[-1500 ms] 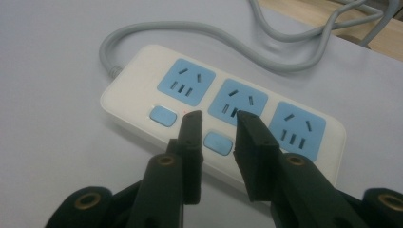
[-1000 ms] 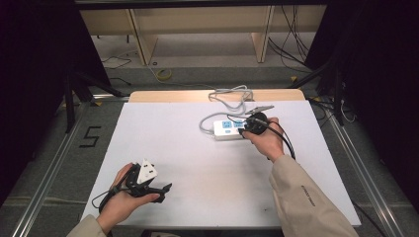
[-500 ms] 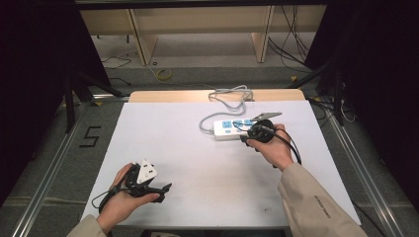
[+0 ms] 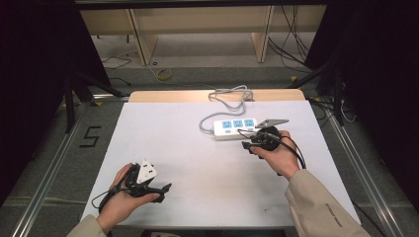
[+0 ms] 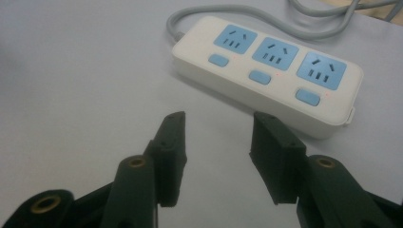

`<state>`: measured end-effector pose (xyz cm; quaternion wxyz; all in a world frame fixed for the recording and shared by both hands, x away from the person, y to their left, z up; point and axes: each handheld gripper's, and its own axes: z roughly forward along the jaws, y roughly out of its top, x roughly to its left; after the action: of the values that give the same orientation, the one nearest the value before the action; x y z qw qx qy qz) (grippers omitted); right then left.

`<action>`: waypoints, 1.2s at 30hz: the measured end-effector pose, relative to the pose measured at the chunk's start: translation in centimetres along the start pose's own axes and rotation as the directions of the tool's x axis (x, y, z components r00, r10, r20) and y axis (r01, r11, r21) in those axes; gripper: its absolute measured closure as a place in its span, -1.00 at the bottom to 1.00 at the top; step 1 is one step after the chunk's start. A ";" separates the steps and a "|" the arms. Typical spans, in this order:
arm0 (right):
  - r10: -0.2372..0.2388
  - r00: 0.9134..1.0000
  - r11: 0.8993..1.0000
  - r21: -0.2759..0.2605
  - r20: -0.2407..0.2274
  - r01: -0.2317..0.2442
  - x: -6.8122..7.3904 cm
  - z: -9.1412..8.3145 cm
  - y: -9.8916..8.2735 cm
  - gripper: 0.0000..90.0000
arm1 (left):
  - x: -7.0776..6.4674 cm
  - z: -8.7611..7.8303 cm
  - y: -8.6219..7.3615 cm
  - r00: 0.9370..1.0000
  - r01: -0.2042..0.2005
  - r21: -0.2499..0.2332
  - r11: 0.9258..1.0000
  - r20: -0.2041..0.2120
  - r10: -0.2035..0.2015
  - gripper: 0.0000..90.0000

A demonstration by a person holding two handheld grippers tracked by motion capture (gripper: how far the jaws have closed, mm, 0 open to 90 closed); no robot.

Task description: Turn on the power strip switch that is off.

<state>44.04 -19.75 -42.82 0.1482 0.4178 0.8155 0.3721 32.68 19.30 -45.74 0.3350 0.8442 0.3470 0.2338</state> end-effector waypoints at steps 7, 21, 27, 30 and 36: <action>0.012 1.000 1.000 -0.027 -0.023 -0.013 0.4 -1.2 -1.2 0.11 | 0.0 0.0 0.0 1.000 -0.001 0.001 1.000 -0.001 0.001 -0.70; -0.004 0.999 0.996 -0.094 -0.048 -0.001 1.4 -3.5 -3.4 -0.10 | 0.0 0.0 0.0 1.000 -0.001 0.000 1.000 -0.006 0.001 -0.70; -0.002 0.998 0.995 -0.105 -0.061 -0.004 1.3 -4.4 -4.9 -0.13 | 0.1 -0.1 0.0 1.000 -0.007 0.004 1.000 -0.006 0.007 -0.70; -0.001 0.998 0.994 -0.110 -0.062 -0.006 1.1 -4.9 -5.7 -0.15 | 0.1 -0.1 0.0 1.000 -0.007 0.004 1.000 -0.007 0.007 -0.70; 0.006 0.998 0.994 -0.112 -0.060 -0.012 1.0 -5.5 -6.7 -0.20 | 0.0 -0.1 0.0 1.000 -0.004 0.002 1.000 -0.005 0.004 -0.70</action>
<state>36.60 -24.09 -43.91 0.1453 0.4012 0.7955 0.4303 32.65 19.32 -45.69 0.3328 0.8447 0.3464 0.2363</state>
